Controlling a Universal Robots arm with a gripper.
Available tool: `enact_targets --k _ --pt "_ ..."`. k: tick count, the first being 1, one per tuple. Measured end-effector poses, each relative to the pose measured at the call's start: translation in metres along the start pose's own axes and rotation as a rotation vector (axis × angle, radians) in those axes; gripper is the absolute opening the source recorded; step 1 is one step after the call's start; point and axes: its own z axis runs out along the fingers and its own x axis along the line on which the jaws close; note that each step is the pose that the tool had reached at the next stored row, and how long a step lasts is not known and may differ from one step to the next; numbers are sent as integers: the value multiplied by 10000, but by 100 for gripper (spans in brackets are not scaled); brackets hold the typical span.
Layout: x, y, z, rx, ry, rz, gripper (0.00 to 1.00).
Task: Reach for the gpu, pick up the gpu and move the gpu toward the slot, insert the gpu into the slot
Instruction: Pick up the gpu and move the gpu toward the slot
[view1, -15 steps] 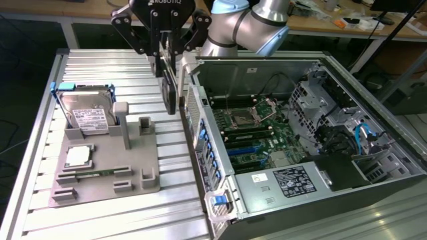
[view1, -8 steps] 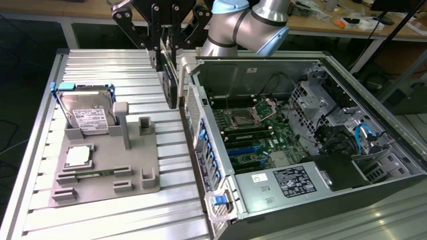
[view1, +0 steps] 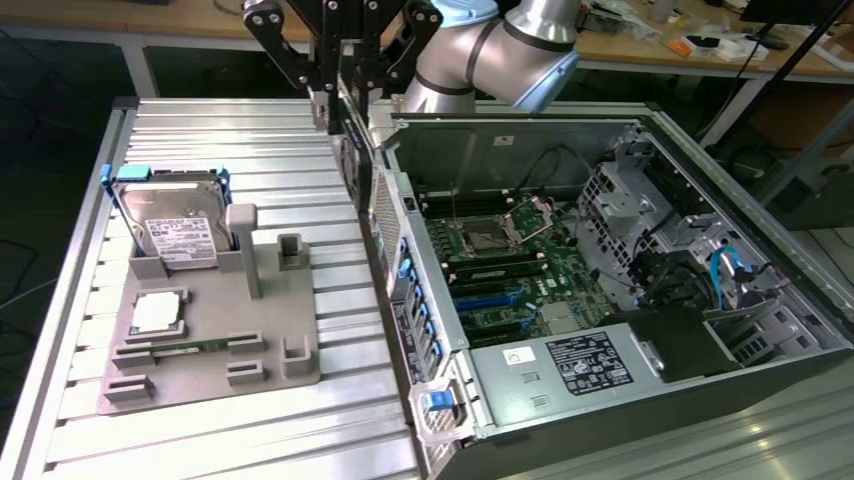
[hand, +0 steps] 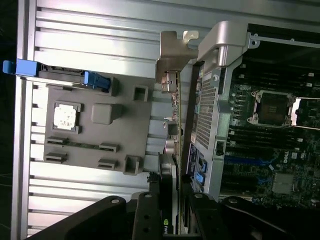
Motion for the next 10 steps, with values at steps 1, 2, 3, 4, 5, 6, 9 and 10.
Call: enact_targets --k 1,2,3,4,5,6,9,10 --pt "-37 -4 1 0 0 -2 27" --pt "-76 -8 3 0 0 -3 27" --pt "-113 -12 3 1 0 -4 27" --pt "-152 -16 5 0 1 -4 27" --pt "-182 -20 6 0 0 -4 27" --pt "-211 -23 7 0 0 -4 27" --pt "-286 -32 12 0 0 -4 27" --pt "-307 -35 14 0 -1 -4 27"
